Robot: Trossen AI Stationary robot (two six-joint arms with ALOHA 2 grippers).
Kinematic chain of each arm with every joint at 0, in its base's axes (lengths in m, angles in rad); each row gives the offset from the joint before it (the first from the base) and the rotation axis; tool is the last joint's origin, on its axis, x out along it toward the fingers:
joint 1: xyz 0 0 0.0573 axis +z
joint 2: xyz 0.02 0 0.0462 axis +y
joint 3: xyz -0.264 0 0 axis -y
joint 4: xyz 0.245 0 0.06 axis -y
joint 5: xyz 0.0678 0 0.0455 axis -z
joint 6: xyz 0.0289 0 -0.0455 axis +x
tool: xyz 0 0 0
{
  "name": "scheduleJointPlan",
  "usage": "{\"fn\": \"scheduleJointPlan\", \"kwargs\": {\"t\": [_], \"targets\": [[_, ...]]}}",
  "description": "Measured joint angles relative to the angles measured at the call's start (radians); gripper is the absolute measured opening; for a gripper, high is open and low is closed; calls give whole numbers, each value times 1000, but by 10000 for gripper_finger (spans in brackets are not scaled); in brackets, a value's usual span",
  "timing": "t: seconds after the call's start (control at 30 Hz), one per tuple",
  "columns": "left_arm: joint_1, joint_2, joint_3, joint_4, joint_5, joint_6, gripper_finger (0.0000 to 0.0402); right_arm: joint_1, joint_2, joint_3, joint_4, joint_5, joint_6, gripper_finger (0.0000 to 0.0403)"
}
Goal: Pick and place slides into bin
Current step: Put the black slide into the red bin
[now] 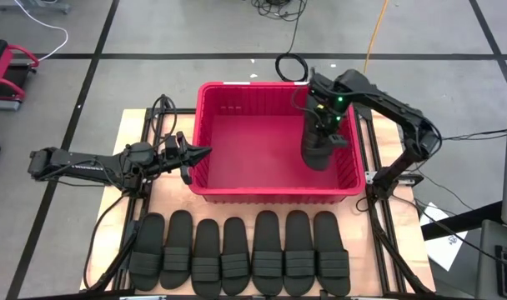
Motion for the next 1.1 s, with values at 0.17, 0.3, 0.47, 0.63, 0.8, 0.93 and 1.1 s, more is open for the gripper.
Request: {"fn": "scheduleJointPlan", "kwargs": {"t": [0.17,0.3,0.47,0.63,0.8,0.93,1.1], "targets": [[0,0,0,-1,-10,3,1,-25,33,-118,34,6,1,4],[1,0,0,-1,-26,6,1,-26,27,-220,115,11,1,4],[2,0,0,-1,-27,10,1,-32,26,-306,194,11,39,4],[2,0,0,-1,-27,3,1,-32,26,-339,226,98,47,4],[2,0,0,-1,-27,3,1,-32,26,-356,220,117,14,4],[2,0,0,-1,-27,2,1,-32,26,-382,224,112,4,4],[1,0,0,-1,-27,2,1,-32,26,-429,271,62,0,4]]}}
